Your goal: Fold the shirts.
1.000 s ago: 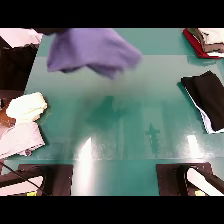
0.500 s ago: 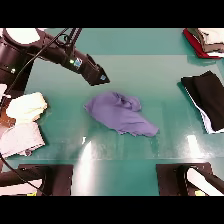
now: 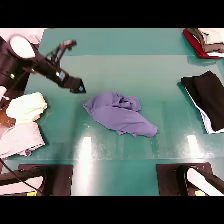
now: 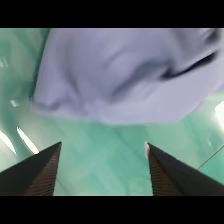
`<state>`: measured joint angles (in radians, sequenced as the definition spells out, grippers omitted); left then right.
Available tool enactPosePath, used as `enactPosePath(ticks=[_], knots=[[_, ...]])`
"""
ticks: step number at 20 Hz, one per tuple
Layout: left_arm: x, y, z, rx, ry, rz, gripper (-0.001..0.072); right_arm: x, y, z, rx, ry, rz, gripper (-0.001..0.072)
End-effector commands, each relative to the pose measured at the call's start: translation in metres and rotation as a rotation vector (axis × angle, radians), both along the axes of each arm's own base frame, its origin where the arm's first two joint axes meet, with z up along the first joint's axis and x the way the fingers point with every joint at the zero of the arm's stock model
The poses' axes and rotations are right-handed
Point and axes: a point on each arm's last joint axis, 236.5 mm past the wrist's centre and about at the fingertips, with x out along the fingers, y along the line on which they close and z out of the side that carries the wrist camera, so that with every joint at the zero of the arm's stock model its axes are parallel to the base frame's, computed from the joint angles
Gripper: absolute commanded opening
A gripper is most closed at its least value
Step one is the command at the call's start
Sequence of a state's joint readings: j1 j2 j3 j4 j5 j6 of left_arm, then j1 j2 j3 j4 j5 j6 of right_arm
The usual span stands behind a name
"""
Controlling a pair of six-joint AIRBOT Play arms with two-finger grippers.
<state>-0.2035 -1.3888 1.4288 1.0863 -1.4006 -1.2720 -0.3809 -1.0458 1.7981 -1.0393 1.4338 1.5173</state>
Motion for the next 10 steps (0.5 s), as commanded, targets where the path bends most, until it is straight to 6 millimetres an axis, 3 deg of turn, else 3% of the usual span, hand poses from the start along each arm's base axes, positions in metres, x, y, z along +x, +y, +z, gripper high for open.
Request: enactPosePath(ticks=[1, 6, 10], knots=[[-0.024, 0.012, -0.069, 0.003, 0.147, 0.088, 0.0626, 0.0, 0.0, 0.0, 0.0, 0.002, 0.001, 0.0015], [-0.026, -0.001, -0.116, -0.097, 0.177, 0.243, 0.0626, -0.002, 0.001, -0.003, -0.001, 0.014, 0.004, 0.0014], [0.006, 0.005, -0.118, -0.106, 0.073, 0.347, 0.0625, -0.005, 0.002, -0.006, -0.001, 0.033, 0.012, 0.0015]])
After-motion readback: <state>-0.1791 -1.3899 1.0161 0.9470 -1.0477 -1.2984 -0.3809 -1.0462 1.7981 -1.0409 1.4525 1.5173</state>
